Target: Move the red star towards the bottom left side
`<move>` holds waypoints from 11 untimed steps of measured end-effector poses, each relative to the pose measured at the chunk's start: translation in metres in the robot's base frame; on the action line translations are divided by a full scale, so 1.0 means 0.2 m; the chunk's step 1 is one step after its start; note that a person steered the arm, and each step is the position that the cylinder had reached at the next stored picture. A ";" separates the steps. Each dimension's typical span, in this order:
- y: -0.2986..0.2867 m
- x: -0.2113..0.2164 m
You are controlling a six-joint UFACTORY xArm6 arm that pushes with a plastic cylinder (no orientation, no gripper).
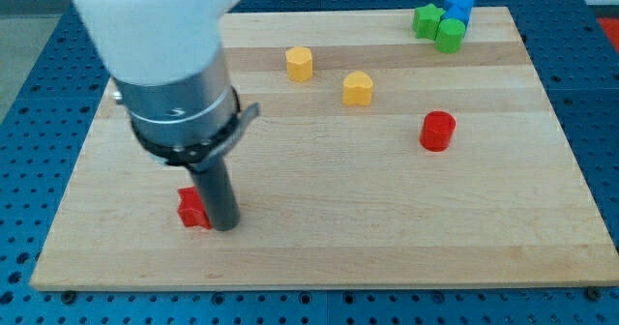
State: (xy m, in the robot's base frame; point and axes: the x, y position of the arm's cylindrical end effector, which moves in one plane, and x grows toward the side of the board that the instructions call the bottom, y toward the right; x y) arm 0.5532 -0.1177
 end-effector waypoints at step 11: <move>-0.33 0.01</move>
